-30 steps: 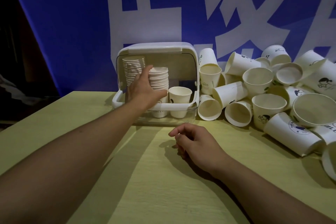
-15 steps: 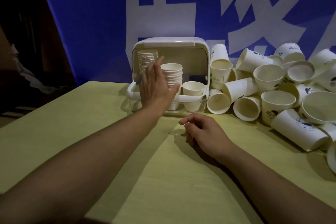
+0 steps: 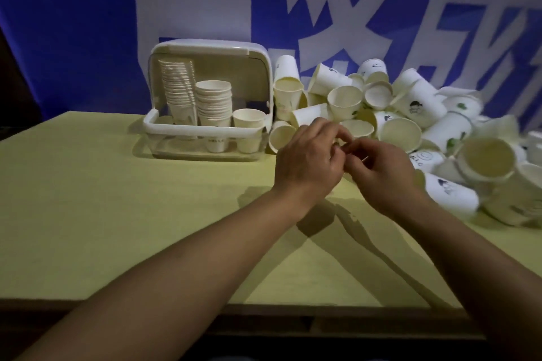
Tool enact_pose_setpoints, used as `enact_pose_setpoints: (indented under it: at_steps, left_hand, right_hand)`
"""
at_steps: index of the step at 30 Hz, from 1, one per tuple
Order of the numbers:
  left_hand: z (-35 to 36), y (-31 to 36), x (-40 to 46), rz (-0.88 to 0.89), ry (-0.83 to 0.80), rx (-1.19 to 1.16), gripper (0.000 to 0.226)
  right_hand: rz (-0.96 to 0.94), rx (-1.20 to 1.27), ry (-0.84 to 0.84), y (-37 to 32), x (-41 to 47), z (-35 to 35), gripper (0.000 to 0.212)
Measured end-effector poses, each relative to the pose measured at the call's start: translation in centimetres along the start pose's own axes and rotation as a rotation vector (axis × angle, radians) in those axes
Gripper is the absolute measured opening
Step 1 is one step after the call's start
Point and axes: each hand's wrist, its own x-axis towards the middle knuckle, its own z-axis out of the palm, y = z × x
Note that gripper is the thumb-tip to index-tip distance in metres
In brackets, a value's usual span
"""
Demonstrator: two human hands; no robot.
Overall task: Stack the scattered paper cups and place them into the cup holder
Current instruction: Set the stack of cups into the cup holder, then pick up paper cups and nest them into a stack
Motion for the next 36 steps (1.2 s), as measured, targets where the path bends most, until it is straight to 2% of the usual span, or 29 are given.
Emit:
enact_pose_setpoints:
  at_steps: [3,7,9,11,14,18,27,29,33,36]
  left_hand:
    - [2.3,2.7,0.0,0.027,-0.054,-0.089,0.017]
    - [5.2,3.8,-1.5,0.025,-0.169,-0.185,0.017]
    - [5.9,3.1,-2.3,0.037,-0.317,-0.225,0.020]
    - [5.8,2.2,-2.5,0.048,-0.430,-0.243,0.023]
    - [5.1,1.6,-3.0,-0.005,-0.497,-0.251,0.024]
    - [4.8,1.8,-3.6,-0.081,-0.583,-0.257,0.024]
    - [4.5,2.4,-3.4,-0.330,-0.558,-0.389,0.024]
    - [4.4,2.6,-3.4,-0.357,-0.524,-0.449,0.028]
    - [4.1,3.0,-3.3,-0.400,-0.451,-0.691,0.034]
    - [4.0,3.3,-3.4,-0.390,-0.488,-0.813,0.051]
  right_hand:
    - [0.000,-0.139,0.062,2.1,-2.3,-3.5,0.015]
    - [-0.094,-0.414,0.139,4.6,-4.8,-7.2,0.020]
    - [-0.057,-0.633,0.061,6.2,-5.4,-8.5,0.035]
    - [0.016,-0.797,-0.099,7.4,-5.9,-9.2,0.053]
    - [0.066,-0.820,-0.250,8.8,-6.4,-9.0,0.068]
    - [0.060,-0.819,-0.180,9.4,-6.0,-8.3,0.078]
    - [-0.042,-0.817,-0.171,9.9,-4.7,-7.7,0.078]
    - [-0.001,-0.726,-0.115,9.8,-4.8,-7.4,0.076]
    - [0.191,-0.085,0.117,8.5,-5.3,-6.4,0.073]
    - [0.336,0.248,0.136,7.0,-5.7,-4.9,0.067]
